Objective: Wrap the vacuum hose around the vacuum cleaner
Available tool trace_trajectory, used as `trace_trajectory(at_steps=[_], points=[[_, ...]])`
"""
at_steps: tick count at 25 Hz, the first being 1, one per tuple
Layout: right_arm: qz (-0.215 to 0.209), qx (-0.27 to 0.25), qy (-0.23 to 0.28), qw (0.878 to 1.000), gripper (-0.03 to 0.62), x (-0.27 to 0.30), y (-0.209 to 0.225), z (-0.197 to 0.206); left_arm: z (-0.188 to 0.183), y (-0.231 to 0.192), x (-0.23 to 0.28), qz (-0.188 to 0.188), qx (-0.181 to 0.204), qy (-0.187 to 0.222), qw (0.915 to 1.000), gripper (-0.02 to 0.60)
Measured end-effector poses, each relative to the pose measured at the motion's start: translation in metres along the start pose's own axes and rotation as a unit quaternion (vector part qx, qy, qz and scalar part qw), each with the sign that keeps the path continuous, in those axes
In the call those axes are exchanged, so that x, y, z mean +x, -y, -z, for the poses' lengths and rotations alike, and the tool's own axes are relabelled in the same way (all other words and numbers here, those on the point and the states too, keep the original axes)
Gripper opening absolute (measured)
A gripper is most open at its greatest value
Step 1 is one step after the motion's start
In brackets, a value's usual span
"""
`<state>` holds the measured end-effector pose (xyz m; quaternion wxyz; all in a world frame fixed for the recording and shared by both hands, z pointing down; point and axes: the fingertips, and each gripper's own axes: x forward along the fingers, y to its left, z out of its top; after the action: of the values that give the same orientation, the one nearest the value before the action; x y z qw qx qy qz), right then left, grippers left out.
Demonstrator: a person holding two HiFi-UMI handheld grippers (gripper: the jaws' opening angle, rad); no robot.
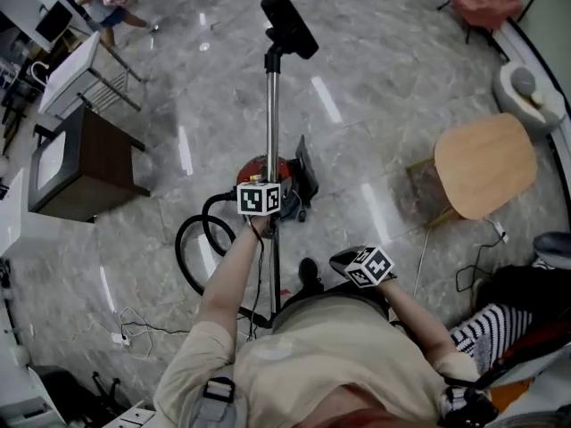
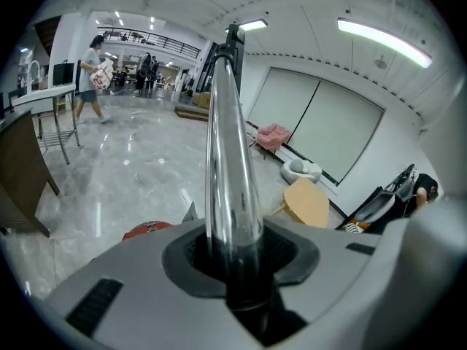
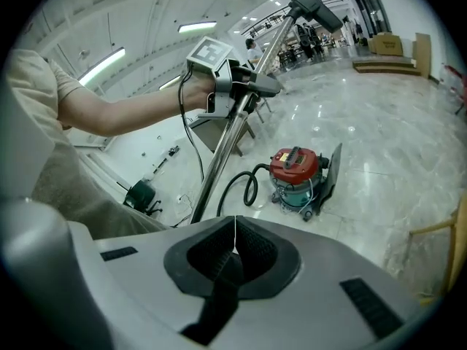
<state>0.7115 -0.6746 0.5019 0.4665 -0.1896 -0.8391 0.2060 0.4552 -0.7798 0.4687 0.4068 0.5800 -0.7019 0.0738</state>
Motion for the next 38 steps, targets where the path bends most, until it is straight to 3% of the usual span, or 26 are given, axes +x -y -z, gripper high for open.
trace_trajectory(at_steps=[8,13,19,25,29,35,38], points=[[-0.035,-0.019,0.013,0.999,0.005,-0.017,0.038,-0.065,-0.081,0.000,-0.003,-0.020,0.002,0.042,0.9989,0.118],[-0.080,-0.037,0.040,0.995,0.006,-0.033,0.078,-0.093,-0.122,0.027,0.013,-0.051,0.002,0.071,0.9961,0.118],[-0.130,-0.032,0.057,0.989,0.009,-0.098,0.133,-0.133,-0.186,0.068,0.047,-0.091,-0.018,0.094,0.9912,0.118],[-0.147,-0.038,0.060,0.987,0.148,-0.103,0.175,-0.153,-0.217,0.082,0.083,-0.114,-0.025,0.097,0.9884,0.118],[-0.164,-0.024,0.069,0.984,0.275,-0.117,0.192,-0.174,-0.245,0.094,0.100,-0.135,-0.026,0.109,0.9844,0.118],[-0.191,-0.038,0.084,0.977,0.317,-0.124,0.182,-0.187,-0.278,0.120,0.117,-0.139,-0.048,0.149,0.9779,0.118],[-0.142,-0.085,0.074,0.983,0.324,-0.116,0.192,-0.189,-0.288,0.123,0.121,-0.139,-0.087,0.178,0.9702,0.118]])
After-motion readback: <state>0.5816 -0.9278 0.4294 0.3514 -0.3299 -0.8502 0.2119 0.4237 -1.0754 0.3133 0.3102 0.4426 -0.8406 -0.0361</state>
